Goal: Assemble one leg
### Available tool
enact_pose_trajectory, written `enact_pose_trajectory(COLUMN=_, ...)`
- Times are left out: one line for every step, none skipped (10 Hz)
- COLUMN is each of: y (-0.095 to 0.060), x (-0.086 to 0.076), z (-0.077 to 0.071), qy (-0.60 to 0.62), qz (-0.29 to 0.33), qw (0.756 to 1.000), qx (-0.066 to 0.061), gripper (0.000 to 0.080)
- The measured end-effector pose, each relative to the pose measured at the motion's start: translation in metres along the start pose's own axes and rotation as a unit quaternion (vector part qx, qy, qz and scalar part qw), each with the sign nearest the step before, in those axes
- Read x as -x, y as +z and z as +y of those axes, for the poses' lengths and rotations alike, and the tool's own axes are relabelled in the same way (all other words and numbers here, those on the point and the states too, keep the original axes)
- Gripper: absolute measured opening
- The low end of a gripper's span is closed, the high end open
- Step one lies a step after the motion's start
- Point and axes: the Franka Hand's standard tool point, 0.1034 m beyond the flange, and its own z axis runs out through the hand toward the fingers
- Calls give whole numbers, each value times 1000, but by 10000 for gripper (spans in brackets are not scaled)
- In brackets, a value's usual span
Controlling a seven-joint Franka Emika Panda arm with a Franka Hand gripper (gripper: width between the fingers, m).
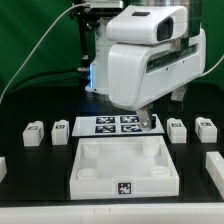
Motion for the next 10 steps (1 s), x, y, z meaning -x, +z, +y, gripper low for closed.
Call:
enact_pose_trajectory(y=0, x=0, z=0, qy=0, qz=0, qw=1000, qx=0, gripper=650)
enact_pose_trajectory(y=0, x=0, z=0, qy=0, qz=0, qw=1000, qx=0, gripper=650)
enact_pose_trajectory(y=0, x=0, z=0, qy=0, qz=0, qw=1000, qx=0, gripper=650)
enact_pose_trajectory(y=0, x=0, z=0, qy=-6, qz=0, qw=1000, qx=0, gripper=650)
enact_pose_trajectory(y=0, x=0, z=0, qy=-6, qz=0, qw=1000, qx=0, gripper=650)
enact_pose_trajectory(y=1, x=4, z=-1, qy=-43, qz=-1, qw=999, qx=3, gripper=650)
enact_pose_trajectory(y=5, x=23, z=-16, qy=-119, qz=-2, qw=993, qx=6, gripper=650)
enact_pose_trajectory(y=9, x=47, z=-32, qy=-165, qz=-6, qw=986, qx=3, gripper=650)
enact_pose_trajectory(y=16, x=68, z=-43, qy=-240, qz=-6, qw=971, qx=3, gripper=650)
enact_pose_trajectory(y=27, x=85, z=-51, qy=-291, qz=-2, qw=957, qx=6, gripper=650)
